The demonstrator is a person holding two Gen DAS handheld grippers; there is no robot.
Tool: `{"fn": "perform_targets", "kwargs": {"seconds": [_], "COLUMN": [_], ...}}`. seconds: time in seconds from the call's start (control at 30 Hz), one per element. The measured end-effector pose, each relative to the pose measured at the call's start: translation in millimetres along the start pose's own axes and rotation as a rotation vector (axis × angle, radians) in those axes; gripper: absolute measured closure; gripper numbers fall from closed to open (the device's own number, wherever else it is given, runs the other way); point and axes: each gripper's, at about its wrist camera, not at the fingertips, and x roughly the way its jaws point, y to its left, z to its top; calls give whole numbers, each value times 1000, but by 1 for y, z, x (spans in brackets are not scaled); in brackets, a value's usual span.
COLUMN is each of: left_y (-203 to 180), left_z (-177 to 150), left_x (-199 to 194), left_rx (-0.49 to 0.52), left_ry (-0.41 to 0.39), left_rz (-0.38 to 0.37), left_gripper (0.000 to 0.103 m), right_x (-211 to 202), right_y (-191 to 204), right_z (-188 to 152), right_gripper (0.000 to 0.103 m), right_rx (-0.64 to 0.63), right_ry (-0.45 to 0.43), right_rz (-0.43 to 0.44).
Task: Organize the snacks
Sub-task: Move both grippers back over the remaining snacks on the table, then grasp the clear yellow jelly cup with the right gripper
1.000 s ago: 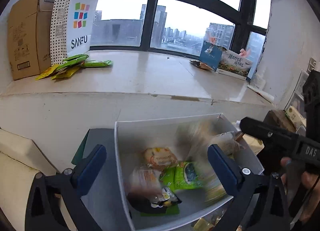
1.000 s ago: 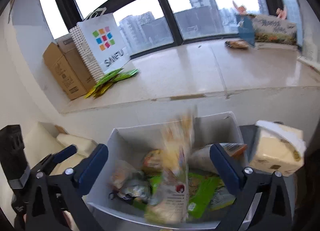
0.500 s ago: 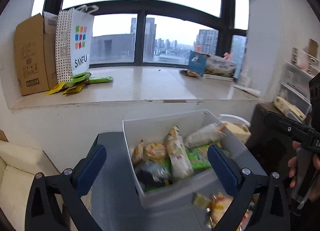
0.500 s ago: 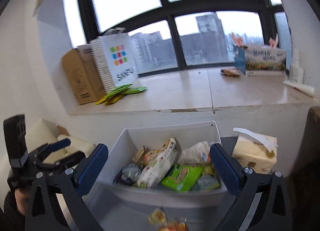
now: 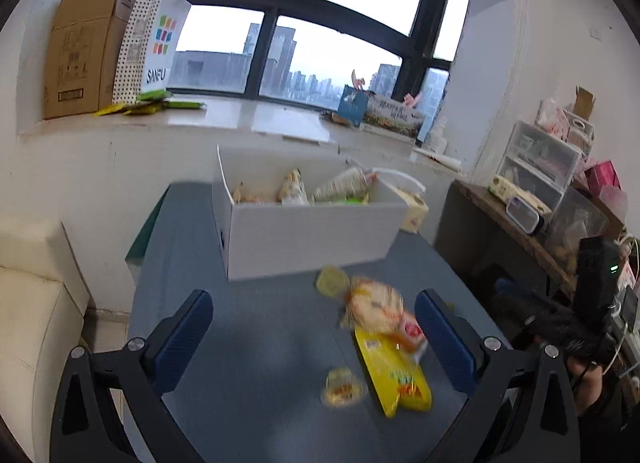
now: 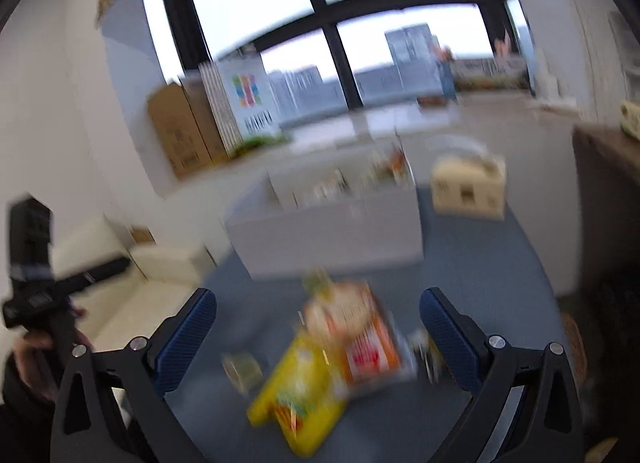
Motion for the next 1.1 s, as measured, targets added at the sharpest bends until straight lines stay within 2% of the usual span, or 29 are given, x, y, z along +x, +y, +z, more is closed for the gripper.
{"fn": "perform_targets", "kwargs": {"seconds": [0.07,0.13,0.2,0.27,0.4,0.5,0.6,0.73,0.83,0.9,0.97,1.0,1.03,1.1], "left_y": [-1,-2,-1,-3,-6,-8,-9,-12,-11,-9,-9,-10,-10,-11], "left_z": [-3,-5,-7,-9,-13,-19,-24,-29,-31,-32,-33,-34,-35,-35], "left_x": [-1,-4,-5,-6,-6,-6,-4,-1,2,4,6,7,8,9], "left_rx": [5,1,-3,8,31,50,63,86,83,75,73,75,77,86], "left_ry": [5,3,7,14,26,40,60,76,89,98,108,111,115,119], "left_rz": [12,4,-1,2,-1,10,13,21,18,14,11,9,7,7], "left_gripper": [0,0,0,0,0,0,0,0,0,0,0,0,0,0], "right_x": [8,18,27,43,76,108,141,182,203,214,224,231,235,231], "right_y": [0,4,9,19,35,41,43,42,39,36,34,34,33,32], "right_z": [-9,-11,-8,-1,19,30,35,33,31,29,27,24,22,21], "right_gripper": [0,0,0,0,0,0,0,0,1,13,51,62,66,68], "right_rx": [-13,-42,-78,-121,-219,-279,-304,-357,-355,-352,-351,-358,-364,-348], "right_ry": [49,56,56,97,127,162,236,324,372,402,435,464,485,460], "right_rz": [-9,-13,2,6,-42,-109,-75,-109,-92,-101,-91,-105,-114,-104]}}
